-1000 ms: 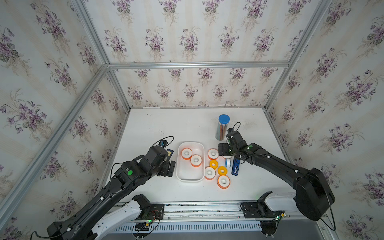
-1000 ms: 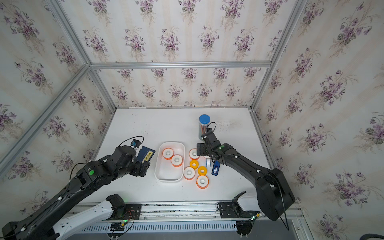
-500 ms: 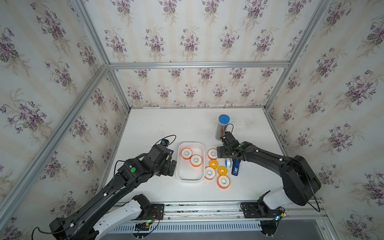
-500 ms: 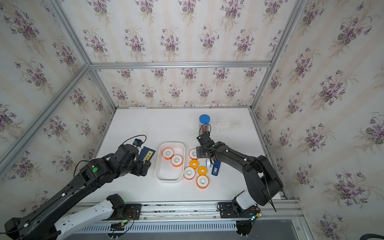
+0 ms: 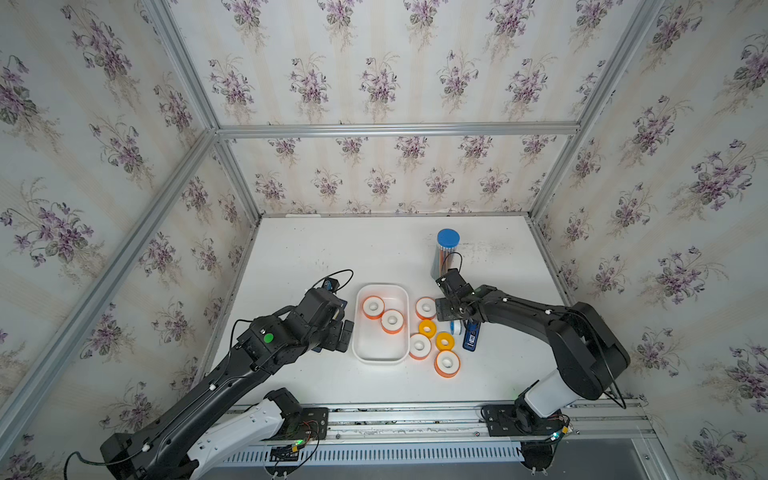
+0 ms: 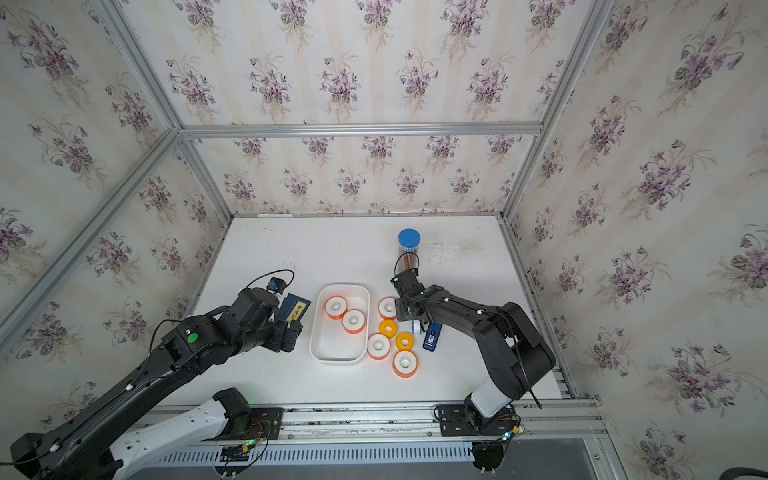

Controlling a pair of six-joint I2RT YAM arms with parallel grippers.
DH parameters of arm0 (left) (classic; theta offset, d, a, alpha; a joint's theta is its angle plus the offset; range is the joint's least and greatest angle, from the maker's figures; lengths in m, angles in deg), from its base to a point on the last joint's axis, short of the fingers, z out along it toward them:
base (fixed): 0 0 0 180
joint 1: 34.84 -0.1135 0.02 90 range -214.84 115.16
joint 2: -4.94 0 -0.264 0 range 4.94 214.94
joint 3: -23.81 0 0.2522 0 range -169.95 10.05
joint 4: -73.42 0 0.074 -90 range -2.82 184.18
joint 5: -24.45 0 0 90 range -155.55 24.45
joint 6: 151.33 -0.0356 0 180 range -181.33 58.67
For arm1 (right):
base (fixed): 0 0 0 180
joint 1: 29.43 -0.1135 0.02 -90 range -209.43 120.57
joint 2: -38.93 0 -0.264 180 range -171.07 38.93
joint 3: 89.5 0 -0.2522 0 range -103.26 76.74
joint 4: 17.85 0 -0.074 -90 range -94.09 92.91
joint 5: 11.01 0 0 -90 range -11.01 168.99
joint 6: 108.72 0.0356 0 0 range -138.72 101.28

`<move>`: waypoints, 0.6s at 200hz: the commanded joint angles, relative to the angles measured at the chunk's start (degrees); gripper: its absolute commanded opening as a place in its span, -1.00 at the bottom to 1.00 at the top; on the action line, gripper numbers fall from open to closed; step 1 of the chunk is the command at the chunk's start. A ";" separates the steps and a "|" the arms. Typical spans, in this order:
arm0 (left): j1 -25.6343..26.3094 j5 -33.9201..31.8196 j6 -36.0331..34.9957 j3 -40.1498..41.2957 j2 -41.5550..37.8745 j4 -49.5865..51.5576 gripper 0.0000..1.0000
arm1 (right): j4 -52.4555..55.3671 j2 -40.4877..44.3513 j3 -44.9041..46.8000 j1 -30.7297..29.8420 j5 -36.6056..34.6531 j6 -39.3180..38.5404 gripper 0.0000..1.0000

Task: Put the sealing tape into the storage box
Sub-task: Pick up the sealing tape at the center of the board.

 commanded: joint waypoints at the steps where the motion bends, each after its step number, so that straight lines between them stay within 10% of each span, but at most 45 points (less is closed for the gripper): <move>1: 0.01 -0.24 -0.19 -0.34 0.12 0.15 1.00 | -0.26 -1.09 -0.64 -0.08 -1.49 -0.09 0.72; 120: 0.00 -0.42 0.00 -0.33 -0.24 0.17 1.00 | 1.76 3.67 -2.16 -1.02 -0.08 -0.46 0.37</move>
